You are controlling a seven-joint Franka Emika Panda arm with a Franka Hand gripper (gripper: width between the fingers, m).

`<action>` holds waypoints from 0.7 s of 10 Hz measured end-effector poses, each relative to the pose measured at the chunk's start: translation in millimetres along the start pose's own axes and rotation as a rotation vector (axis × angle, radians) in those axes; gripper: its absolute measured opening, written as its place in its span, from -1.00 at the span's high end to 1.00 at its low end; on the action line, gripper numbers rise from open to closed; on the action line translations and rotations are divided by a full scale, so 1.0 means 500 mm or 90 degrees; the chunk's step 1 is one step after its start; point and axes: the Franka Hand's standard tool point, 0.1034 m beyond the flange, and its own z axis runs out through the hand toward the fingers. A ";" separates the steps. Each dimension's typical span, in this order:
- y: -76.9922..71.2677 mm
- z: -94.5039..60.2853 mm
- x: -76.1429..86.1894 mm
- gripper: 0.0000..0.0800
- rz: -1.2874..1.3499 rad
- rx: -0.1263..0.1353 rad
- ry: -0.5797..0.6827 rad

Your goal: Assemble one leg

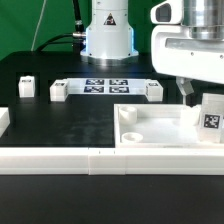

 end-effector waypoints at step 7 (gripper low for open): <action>0.003 -0.003 0.012 -0.62 -0.405 -0.026 0.018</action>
Offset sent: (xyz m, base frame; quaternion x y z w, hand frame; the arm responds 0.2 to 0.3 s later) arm 0.0052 0.0074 0.0013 -0.0200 -0.0236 -0.3434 0.9387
